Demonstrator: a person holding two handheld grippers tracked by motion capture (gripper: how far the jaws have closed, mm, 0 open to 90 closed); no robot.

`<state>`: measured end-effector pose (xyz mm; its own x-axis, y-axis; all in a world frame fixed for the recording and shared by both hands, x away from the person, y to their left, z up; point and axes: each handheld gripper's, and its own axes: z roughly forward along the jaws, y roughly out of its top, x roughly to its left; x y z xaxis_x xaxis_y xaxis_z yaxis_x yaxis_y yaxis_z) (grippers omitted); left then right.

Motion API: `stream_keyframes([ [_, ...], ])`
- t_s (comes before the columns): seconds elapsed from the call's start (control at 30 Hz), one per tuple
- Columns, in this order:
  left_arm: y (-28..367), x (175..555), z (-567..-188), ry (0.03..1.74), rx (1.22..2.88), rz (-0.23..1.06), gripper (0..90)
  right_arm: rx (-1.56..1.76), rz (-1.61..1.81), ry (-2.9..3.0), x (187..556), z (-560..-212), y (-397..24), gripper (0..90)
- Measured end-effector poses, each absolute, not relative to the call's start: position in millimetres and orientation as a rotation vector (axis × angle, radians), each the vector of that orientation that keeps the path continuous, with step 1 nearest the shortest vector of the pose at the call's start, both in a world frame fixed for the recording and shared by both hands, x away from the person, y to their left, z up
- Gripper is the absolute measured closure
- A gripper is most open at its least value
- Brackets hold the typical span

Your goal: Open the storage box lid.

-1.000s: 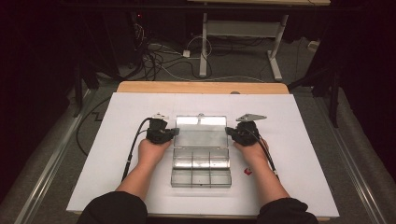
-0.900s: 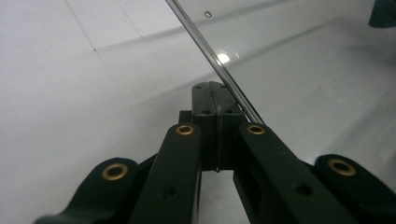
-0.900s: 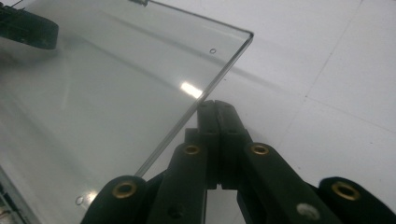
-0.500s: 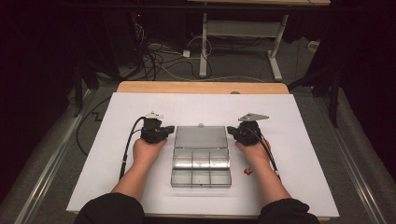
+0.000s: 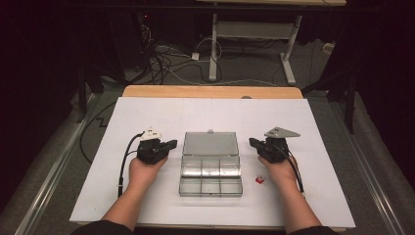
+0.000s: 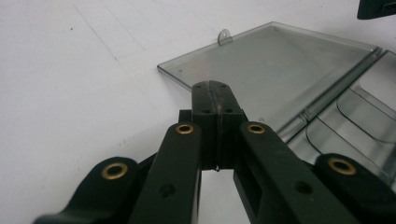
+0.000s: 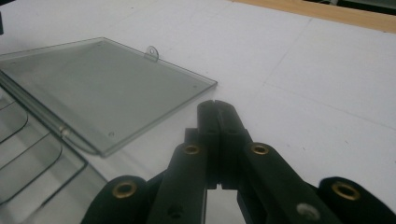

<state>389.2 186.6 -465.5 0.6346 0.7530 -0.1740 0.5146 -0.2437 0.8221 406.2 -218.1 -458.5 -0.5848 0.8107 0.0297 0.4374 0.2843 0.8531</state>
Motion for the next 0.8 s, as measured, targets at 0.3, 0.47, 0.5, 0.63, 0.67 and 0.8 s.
stream_keyframes([
  [0.3,205,347,-477,0.973,1.92,0.318,87.8,1.107,1.269,2.107,371,-461,-242,90.0],
  [0.47,212,325,-476,0.925,1.901,0.304,87.8,1.103,1.251,2.102,350,-467,-250,90.0],
  [0.5,214,322,-477,0.925,1.891,0.299,87.8,1.103,1.248,2.097,346,-468,-253,90.0],
  [0.63,222,311,-481,0.935,1.901,0.324,87.8,1.105,1.241,2.086,330,-472,-261,90.0],
  [0.67,223,310,-482,0.943,1.895,0.324,87.8,1.098,1.235,2.085,323,-472,-263,90.0],
  [0.8,224,313,-484,0.942,1.898,0.311,87.6,1.089,1.227,2.083,311,-474,-267,90.0],
])
